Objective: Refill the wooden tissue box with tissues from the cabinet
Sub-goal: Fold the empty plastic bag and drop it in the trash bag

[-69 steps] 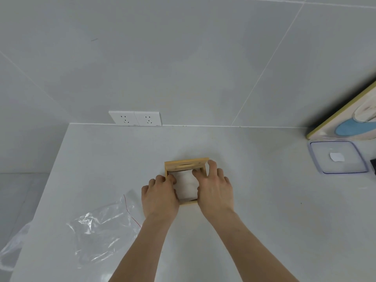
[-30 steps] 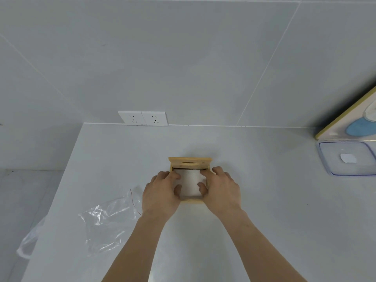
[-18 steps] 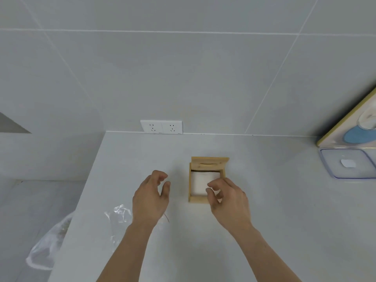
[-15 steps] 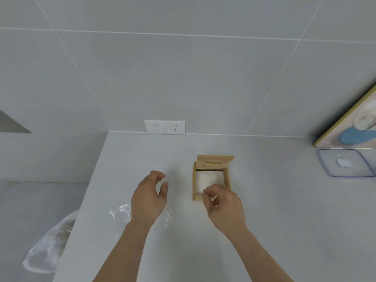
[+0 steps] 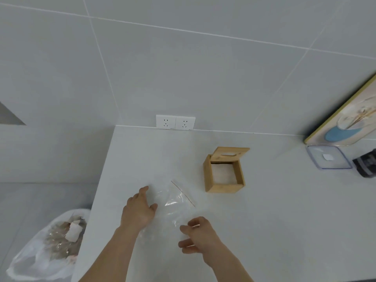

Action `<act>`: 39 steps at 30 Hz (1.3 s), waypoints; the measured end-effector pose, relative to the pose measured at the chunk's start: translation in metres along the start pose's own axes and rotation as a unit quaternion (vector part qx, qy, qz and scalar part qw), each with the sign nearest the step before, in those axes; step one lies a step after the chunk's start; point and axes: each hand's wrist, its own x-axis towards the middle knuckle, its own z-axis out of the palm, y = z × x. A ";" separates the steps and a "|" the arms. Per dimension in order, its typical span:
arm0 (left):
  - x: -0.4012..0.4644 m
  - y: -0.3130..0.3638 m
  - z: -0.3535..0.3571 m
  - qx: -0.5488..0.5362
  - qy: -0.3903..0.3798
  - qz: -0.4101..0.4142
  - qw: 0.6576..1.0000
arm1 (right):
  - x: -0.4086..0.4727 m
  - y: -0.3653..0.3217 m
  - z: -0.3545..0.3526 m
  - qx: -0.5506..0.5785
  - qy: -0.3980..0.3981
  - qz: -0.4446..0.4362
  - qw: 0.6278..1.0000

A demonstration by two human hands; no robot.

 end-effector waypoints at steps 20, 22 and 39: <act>-0.028 0.016 -0.051 -0.419 -0.024 -0.015 0.908 | -0.018 -0.044 0.020 0.162 0.062 -0.047 0.984; -0.034 0.022 -0.064 -0.428 -0.019 0.011 0.904 | -0.023 -0.056 0.015 0.163 0.078 -0.062 0.982; -0.077 0.057 -0.133 -0.498 0.040 0.139 0.855 | -0.089 -0.122 0.018 0.123 0.004 -0.270 0.955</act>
